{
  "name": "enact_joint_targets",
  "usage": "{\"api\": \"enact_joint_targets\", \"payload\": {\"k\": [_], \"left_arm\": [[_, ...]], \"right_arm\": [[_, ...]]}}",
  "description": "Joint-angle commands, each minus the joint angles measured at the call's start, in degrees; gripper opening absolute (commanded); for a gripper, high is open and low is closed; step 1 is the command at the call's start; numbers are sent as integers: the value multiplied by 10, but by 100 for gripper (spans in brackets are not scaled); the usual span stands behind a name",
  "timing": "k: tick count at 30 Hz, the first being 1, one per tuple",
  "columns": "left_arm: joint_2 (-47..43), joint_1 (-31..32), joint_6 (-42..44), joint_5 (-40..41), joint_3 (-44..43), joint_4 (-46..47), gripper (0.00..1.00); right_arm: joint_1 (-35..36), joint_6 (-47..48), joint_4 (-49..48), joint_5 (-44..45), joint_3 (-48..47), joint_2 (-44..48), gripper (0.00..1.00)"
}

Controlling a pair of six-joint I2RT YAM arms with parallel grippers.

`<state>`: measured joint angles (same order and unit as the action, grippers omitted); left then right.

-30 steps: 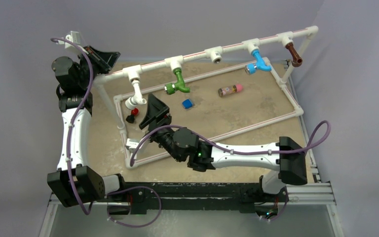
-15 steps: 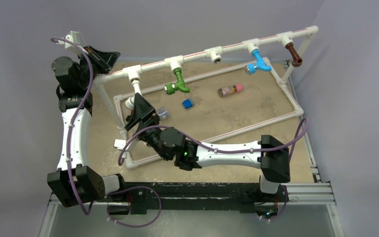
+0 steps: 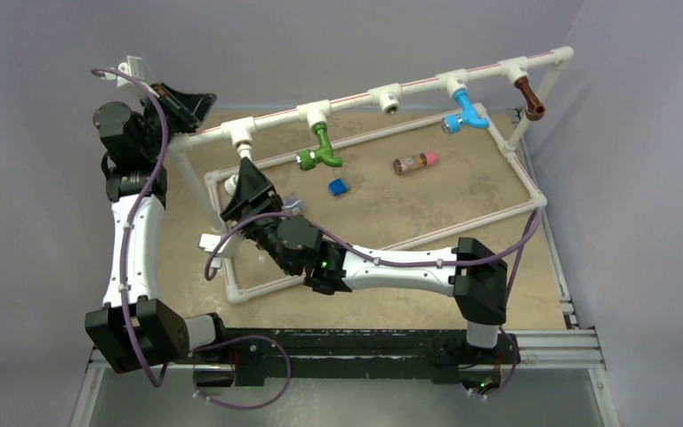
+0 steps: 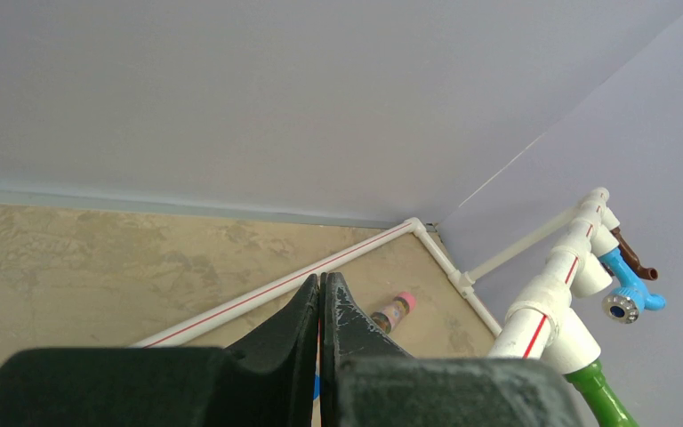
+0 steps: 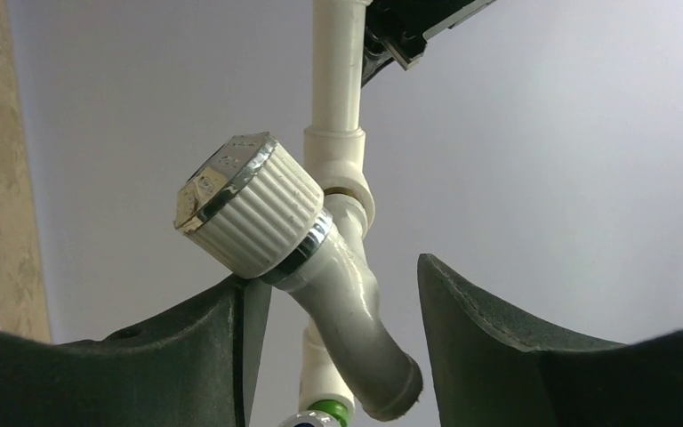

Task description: Install the water faucets

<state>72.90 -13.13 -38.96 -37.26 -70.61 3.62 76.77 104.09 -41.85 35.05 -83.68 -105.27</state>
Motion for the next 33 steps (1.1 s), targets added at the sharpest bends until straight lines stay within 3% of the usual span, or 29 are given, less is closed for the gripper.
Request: {"api": "enact_joint_targets", "payload": {"k": [1,12,15,22,24,33], "left_arm": [[64,4,7,-41,82,-227,0],[65,2,5,-45,83,-225,0],[65,1,5,-47,83,-224,0],[67,0,4,-48,83,-224,0],[67,0,3,-48,83,-223,0],[67,0,3,-48,84,-223,0]], "right_arm": [[-1,-4,-3,-3,-35,-2,60],[-1,7,-12,2,-39,-25,54],[-1,9,-9,10,-42,-32,45],[-1,-4,-27,48,-52,-48,7],[-1,-32,-37,60,-57,-52,0],[0,-291,-105,61,-75,-59,0]]}}
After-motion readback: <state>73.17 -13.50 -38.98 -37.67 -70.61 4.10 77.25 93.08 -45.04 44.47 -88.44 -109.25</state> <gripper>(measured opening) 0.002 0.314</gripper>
